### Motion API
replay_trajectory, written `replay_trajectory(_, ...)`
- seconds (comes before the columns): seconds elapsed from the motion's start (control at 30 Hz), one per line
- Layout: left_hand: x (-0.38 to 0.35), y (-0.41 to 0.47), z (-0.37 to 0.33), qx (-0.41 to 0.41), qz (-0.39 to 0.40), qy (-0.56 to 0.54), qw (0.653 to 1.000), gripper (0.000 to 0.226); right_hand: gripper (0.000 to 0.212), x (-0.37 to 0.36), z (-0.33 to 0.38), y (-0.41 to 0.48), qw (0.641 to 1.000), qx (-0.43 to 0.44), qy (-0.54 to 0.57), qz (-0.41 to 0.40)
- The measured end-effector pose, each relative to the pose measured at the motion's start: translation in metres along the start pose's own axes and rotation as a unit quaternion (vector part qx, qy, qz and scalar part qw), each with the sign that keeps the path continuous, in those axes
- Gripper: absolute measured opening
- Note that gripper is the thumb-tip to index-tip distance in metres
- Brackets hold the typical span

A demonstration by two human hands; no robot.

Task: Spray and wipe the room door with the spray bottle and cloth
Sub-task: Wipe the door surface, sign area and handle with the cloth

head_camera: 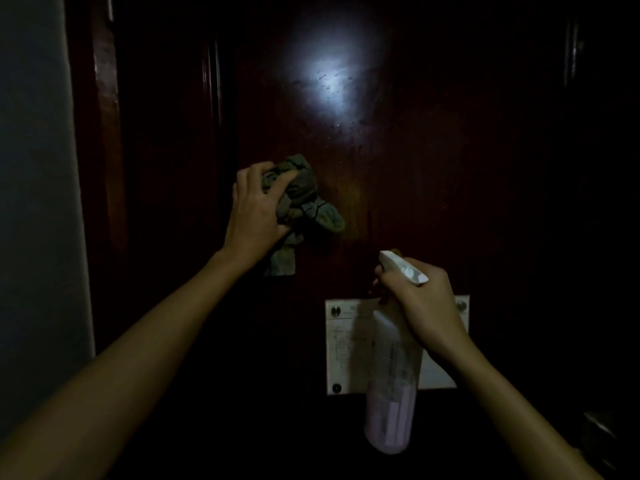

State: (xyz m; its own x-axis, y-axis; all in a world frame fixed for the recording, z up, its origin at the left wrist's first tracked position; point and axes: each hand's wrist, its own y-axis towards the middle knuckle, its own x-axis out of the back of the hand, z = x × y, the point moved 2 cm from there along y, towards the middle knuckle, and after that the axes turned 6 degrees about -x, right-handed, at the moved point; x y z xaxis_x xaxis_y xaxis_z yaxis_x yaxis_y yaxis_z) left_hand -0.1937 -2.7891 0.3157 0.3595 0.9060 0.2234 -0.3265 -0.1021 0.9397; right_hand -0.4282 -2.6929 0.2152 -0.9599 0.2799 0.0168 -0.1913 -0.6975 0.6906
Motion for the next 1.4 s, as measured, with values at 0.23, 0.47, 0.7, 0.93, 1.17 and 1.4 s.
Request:
replay_trajectory(0.23, -0.008, -0.061, -0.026, -0.019, 0.039, -0.007, 0.999, 0.080, 0.040, 0.002, -0.035, -0.038, 0.998, -0.051, -0.031, -0.001)
replay_trajectory(0.47, -0.034, -0.186, -0.070, -0.015, 0.130, 0.007, 0.991, 0.106, 0.039, -0.015, -0.062, -0.068, 0.997, -0.076, -0.033, -0.001)
replay_trajectory(0.7, -0.055, -0.283, -0.110, -0.051, 0.239, -0.005, 0.970, 0.118, 0.051, -0.018, -0.057, -0.077, 0.997, -0.072, -0.035, 0.003)
replay_trajectory(0.93, -0.050, -0.240, -0.084, -0.135, 0.202, 0.028, 0.970, 0.115, 0.045, -0.001, -0.051, -0.076, 0.997, -0.067, -0.049, -0.003)
replay_trajectory(1.17, -0.020, -0.071, -0.057, 0.060, 0.047, -0.003, 0.997, 0.090, 0.040, 0.022, -0.033, -0.049, 0.997, -0.051, -0.057, -0.024)
replay_trajectory(1.4, -0.032, 0.075, -0.093, 0.097, -0.037, -0.027, 0.994, 0.081, 0.027, 0.072, -0.026, -0.028, 0.995, -0.058, -0.052, -0.067)
